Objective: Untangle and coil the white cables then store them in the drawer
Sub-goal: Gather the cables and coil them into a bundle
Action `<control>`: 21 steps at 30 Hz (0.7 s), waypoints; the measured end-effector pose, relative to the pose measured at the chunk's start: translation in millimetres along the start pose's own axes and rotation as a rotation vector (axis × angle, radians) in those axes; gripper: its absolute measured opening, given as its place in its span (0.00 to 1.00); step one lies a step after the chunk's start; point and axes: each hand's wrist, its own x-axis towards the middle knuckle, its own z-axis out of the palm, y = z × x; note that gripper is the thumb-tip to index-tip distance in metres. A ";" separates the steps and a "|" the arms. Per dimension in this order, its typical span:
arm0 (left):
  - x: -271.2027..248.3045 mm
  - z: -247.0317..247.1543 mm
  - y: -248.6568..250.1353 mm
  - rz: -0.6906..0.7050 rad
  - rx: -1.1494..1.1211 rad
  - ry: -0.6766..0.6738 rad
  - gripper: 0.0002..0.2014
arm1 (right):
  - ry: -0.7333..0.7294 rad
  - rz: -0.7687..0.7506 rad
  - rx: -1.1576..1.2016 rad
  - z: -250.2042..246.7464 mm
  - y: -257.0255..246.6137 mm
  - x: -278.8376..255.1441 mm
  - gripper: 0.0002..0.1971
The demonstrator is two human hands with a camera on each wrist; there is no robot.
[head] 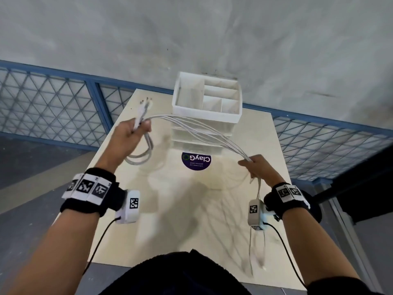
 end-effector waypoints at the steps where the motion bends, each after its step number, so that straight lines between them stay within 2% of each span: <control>1: 1.0 -6.2 -4.4 -0.006 0.031 0.027 0.14 | 0.051 0.013 -0.028 -4.1 11.0 -0.9 0.22; 5: 0.3 -13.4 -19.4 -0.062 0.237 0.096 0.14 | 0.262 0.019 -0.253 -20.0 28.7 -2.8 0.26; 9: -5.7 -2.0 -35.9 -0.132 0.350 -0.003 0.14 | 0.490 -0.021 -0.303 -35.7 24.8 -1.8 0.20; 11: -8.6 -0.1 -42.4 -0.145 0.400 -0.062 0.14 | 0.525 -0.037 -0.334 -38.9 24.7 -0.8 0.14; 12: -10.2 0.8 -43.8 -0.154 0.416 -0.099 0.14 | 0.509 -0.037 -0.338 -39.1 26.8 -1.4 0.14; 14: -14.4 2.9 -42.1 -0.158 0.417 -0.180 0.13 | 0.401 -0.020 -0.352 -35.2 34.7 -2.7 0.21; 15: -16.2 4.2 -40.5 -0.151 0.412 -0.218 0.13 | 0.297 0.007 -0.388 -30.9 36.2 -4.9 0.23; 18: -22.2 8.9 -35.5 -0.127 0.396 -0.310 0.08 | -0.196 0.152 -0.578 -9.9 44.2 -7.6 0.18; 20: -26.5 13.7 -30.0 -0.114 0.340 -0.323 0.04 | -0.409 0.244 -0.592 3.3 44.2 -10.1 0.26; 21: -27.9 15.7 -28.2 -0.103 0.315 -0.327 0.04 | -0.439 0.253 -0.605 8.0 40.6 -9.3 0.32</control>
